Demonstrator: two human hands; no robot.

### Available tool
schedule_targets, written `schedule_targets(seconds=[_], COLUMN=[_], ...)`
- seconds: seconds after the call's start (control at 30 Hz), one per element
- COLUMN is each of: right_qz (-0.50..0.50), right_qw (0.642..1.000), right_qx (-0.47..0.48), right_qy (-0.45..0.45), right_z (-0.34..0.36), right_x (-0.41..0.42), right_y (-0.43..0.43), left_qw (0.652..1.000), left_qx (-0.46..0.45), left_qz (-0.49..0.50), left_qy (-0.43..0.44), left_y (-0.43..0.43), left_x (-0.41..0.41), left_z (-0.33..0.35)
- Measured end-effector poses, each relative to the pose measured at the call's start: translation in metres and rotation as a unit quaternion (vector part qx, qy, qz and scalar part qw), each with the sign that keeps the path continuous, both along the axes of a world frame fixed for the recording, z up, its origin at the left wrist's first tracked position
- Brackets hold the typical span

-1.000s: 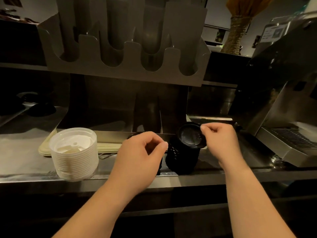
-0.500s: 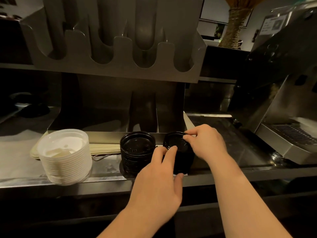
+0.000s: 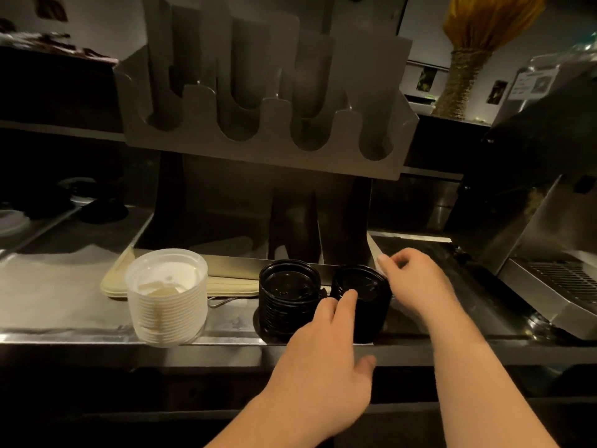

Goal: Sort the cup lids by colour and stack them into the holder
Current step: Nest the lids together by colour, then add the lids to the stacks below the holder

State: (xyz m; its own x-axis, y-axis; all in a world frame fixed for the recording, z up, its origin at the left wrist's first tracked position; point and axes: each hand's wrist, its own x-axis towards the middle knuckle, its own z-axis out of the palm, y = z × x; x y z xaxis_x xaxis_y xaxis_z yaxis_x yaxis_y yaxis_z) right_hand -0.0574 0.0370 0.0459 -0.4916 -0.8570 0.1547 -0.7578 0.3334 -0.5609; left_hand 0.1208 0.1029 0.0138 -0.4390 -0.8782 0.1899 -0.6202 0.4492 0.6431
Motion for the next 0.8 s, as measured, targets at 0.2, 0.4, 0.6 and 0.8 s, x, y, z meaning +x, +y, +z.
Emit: schedule_targets(seconds=[0.2, 0.4, 0.6, 0.8], right_qz=[0.132, 0.323, 0.416, 0.345], right_qw=[0.96, 0.902, 0.875, 0.928], right_qx=[-0.245, -0.254, -0.18, -0.029], right_qy=[-0.029, -0.134, -0.169, -0.135], right_z=[0.048, 0.062, 0.041, -0.002], right_x=[0.091, 0.24, 0.383, 0.479], right_y=[0.026, 0.034, 0.007, -0.07], left_qw=[0.99, 0.944, 0.921, 0.922], left_qx=[-0.038, -0.145, -0.139, -0.037], left_qz=[0.008, 0.194, 0.297, 0.383], left_qy=[0.138, 0.222, 0.212, 0.037], left_y=[0.009, -0.02, -0.051, -0.121], left_x=[0.079, 0.221, 0.333, 0.422], left_z=[0.045, 0.061, 0.049, 0.016])
